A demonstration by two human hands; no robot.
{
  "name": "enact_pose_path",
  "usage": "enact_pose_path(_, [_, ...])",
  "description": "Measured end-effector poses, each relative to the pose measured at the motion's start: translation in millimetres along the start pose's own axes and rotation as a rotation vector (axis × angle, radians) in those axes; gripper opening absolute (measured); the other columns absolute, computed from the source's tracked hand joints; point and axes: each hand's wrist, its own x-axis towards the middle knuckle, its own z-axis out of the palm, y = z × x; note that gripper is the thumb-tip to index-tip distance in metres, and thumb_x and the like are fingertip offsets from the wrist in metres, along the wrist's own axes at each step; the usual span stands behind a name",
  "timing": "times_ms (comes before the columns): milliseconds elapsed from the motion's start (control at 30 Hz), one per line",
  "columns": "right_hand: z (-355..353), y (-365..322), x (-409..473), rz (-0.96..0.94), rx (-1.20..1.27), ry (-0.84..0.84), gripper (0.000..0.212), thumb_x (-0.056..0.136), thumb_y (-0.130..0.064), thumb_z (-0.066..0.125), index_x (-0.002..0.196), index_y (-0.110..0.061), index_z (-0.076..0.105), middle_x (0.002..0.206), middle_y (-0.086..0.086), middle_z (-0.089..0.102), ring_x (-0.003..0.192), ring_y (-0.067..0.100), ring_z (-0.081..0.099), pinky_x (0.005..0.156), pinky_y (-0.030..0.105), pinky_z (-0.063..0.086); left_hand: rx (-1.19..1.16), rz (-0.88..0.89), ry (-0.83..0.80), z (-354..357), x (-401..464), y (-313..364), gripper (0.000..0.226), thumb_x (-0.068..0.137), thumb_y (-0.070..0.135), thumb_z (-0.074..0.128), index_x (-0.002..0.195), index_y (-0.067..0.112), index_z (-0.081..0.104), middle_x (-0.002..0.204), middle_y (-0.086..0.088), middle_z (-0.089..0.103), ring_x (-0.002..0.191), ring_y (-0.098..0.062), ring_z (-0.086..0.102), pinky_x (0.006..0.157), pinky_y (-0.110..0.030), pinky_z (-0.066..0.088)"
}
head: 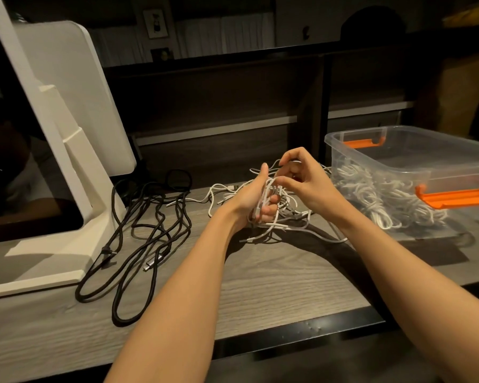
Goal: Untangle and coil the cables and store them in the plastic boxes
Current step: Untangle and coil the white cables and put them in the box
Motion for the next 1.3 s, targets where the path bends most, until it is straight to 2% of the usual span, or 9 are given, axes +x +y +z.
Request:
enact_pose_path(167, [3.1, 1.5, 1.5, -0.047, 0.001, 0.141, 0.033, 0.085, -0.003, 0.067, 0.106, -0.014, 0.044, 0.087, 0.001, 0.063, 0.079, 0.006, 0.064, 0.074, 0.019, 0.051, 0.014, 0.066, -0.022, 0.0, -1.1, 2.9, 0.045, 0.096, 0.056, 0.043, 0.074, 0.017, 0.043, 0.057, 0.007, 0.037, 0.045, -0.004, 0.026, 0.043, -0.015, 0.022])
enact_pose_path(333, [-7.8, 7.1, 4.3, 0.07, -0.025, 0.174, 0.012, 0.097, -0.01, 0.052, 0.108, -0.012, 0.049, 0.09, 0.002, 0.06, 0.083, 0.011, 0.062, 0.077, 0.019, 0.051, 0.02, 0.141, 0.158, -1.0, 5.5, -2.4, 0.049, 0.101, 0.051, 0.034, 0.064, 0.019, 0.041, 0.049, 0.008, 0.032, 0.041, -0.006, 0.028, 0.042, -0.015, 0.025])
enact_pose_path(500, [-1.5, 13.3, 2.3, 0.243, -0.103, 0.053, 0.015, 0.099, -0.006, 0.045, 0.093, -0.02, 0.048, 0.08, 0.002, 0.059, 0.064, 0.013, 0.056, 0.056, 0.023, 0.048, -0.116, 0.205, 0.371, -0.5, 11.1, -6.3, 0.043, 0.103, 0.046, 0.032, 0.116, 0.016, 0.061, 0.071, 0.002, 0.049, 0.047, -0.003, 0.033, 0.042, -0.014, 0.028])
enact_pose_path(600, [-2.8, 14.9, 1.8, 0.442, -0.055, 0.021, 0.008, 0.097, -0.009, 0.051, 0.097, -0.014, 0.045, 0.074, 0.005, 0.059, 0.055, 0.011, 0.051, 0.043, 0.017, 0.042, -0.499, 0.234, 0.433, -1.0, 11.7, -1.8, 0.035, 0.102, 0.045, 0.038, 0.114, 0.022, 0.062, 0.093, -0.004, 0.053, 0.058, -0.006, 0.041, 0.045, -0.015, 0.036])
enact_pose_path(833, [-12.4, 15.0, 3.9, 0.699, -0.007, -0.154, 0.008, 0.091, -0.012, 0.062, 0.087, -0.006, 0.062, 0.062, 0.002, 0.052, 0.054, 0.01, 0.045, 0.052, 0.021, 0.04, -0.886, 0.299, 0.385, -3.4, 5.3, 0.2, 0.04, 0.104, 0.046, 0.03, 0.108, 0.026, 0.064, 0.113, -0.001, 0.061, 0.106, -0.017, 0.055, 0.095, -0.035, 0.042])
enact_pose_path(933, [-11.0, 13.2, 3.5, 0.727, 0.147, -0.013, 0.006, 0.093, -0.006, 0.057, 0.093, -0.002, 0.062, 0.067, 0.007, 0.057, 0.052, 0.011, 0.049, 0.045, 0.018, 0.043, -1.015, 0.298, 0.377, -6.0, 5.3, 1.3, 0.045, 0.104, 0.046, 0.031, 0.089, 0.017, 0.062, 0.091, -0.004, 0.071, 0.108, -0.02, 0.062, 0.104, -0.036, 0.04])
enact_pose_path(1067, [-9.5, 7.0, 1.1, 0.669, 0.365, 0.204, 0.006, 0.096, -0.014, 0.056, 0.1, -0.01, 0.057, 0.07, 0.005, 0.061, 0.05, 0.012, 0.064, 0.041, 0.019, 0.049, -1.059, 0.201, 0.315, -6.1, 6.0, 1.6, 0.054, 0.1, 0.052, 0.036, 0.063, 0.014, 0.046, 0.047, 0.003, 0.043, 0.044, -0.009, 0.048, 0.069, -0.03, 0.053])
enact_pose_path(1167, [-6.9, 7.1, -0.5, 0.636, 0.351, 0.179, 0.019, 0.092, -0.033, 0.061, 0.088, -0.016, 0.055, 0.059, -0.003, 0.046, 0.038, 0.005, 0.046, 0.042, 0.018, 0.038, -0.933, 0.097, 0.32, -3.6, 4.3, 2.9, 0.056, 0.094, 0.06, 0.04, 0.06, 0.016, 0.042, 0.045, 0.006, 0.035, 0.035, -0.006, 0.033, 0.042, -0.019, 0.04])
enact_pose_path(1300, [-2.2, 1.7, -1.0, 0.395, 0.113, 0.086, 0.025, 0.084, -0.038, 0.068, 0.093, -0.017, 0.057, 0.054, -0.01, 0.048, 0.041, 0.001, 0.039, 0.042, 0.017, 0.032, -0.619, 0.045, 0.352, -3.5, 3.1, 4.2, 0.066, 0.088, 0.074, 0.03, 0.059, 0.016, 0.041, 0.052, 0.003, 0.04, 0.041, -0.006, 0.033, 0.036, -0.014, 0.027])
